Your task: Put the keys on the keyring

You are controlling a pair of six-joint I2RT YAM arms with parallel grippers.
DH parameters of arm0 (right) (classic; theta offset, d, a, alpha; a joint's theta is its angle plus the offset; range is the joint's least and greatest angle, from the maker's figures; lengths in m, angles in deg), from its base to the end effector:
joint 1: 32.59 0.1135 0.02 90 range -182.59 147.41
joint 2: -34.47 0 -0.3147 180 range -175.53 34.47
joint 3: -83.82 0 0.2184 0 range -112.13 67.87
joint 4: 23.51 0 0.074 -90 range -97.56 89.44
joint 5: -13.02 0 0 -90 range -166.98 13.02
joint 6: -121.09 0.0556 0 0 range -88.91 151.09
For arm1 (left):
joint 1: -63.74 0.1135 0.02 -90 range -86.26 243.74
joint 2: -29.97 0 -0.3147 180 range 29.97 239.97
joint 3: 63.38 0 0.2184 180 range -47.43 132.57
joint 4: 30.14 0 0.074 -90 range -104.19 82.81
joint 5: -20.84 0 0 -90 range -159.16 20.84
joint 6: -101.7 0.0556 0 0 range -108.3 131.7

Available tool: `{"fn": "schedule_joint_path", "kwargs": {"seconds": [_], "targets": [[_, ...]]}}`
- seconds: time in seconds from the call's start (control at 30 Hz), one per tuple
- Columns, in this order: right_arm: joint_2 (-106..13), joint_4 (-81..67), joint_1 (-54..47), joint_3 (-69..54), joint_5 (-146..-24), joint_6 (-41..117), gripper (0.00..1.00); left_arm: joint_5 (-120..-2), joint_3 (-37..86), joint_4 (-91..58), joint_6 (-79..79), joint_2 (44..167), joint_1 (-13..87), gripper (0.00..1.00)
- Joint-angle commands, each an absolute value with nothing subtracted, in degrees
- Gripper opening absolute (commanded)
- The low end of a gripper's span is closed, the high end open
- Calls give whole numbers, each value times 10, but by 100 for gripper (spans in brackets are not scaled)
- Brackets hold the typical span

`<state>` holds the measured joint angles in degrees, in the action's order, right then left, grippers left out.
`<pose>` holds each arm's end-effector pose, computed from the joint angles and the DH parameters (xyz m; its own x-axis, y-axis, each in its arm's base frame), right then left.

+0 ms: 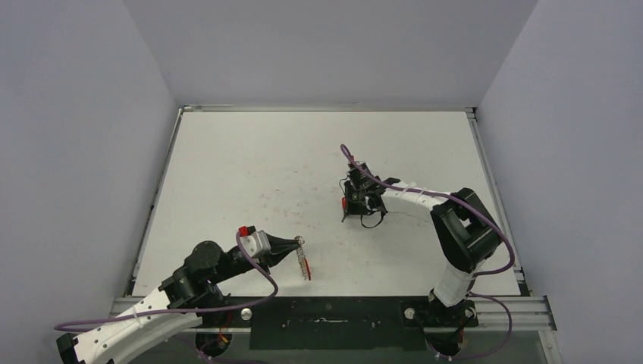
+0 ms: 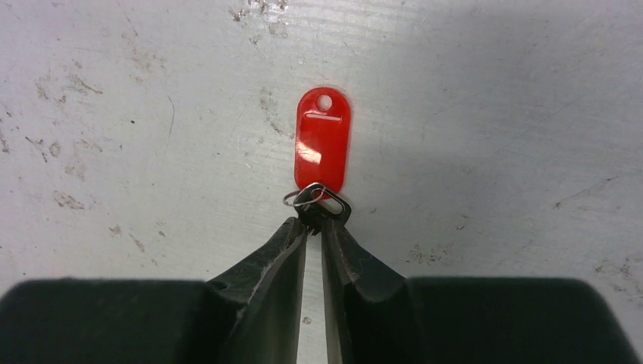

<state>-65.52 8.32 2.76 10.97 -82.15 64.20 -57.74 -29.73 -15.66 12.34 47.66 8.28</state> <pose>0.2709 0.1983 0.2129 -0.9209 0.0138 -0.3896 -0.1326 0.9287 0.3463 0.0242 -0.0545 0.2725 0.0249 -0.0169 -0.9995 0.9194 0.3929 0.0163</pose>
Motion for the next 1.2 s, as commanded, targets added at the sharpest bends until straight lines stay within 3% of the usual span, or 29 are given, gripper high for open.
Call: {"fn": "schedule_joint_path", "kwargs": {"seconds": [0.0, 0.13, 0.4, 0.53, 0.6, 0.73, 1.17], "targets": [[-645, 70, 33, 101, -813, 646, 12, -570, -287, -187, 120, 473, 80, 0], [-632, 85, 34, 100, -811, 631, 0, -574, -287, -187, 120, 474, 80, 0], [-613, 108, 34, 96, -826, 587, 0, -575, -288, -190, 101, 482, 80, 0], [-617, 108, 34, 86, -841, 585, 7, -574, -287, -194, 98, 487, 80, 0], [-623, 109, 34, 79, -844, 588, 18, -574, -287, -194, 98, 489, 80, 0], [-639, 110, 36, 62, -845, 597, 29, -572, -289, -197, 95, 490, 80, 0], [-678, 152, 49, 23, -780, 621, 33, -563, -295, -211, 95, 492, 80, 0]]}}
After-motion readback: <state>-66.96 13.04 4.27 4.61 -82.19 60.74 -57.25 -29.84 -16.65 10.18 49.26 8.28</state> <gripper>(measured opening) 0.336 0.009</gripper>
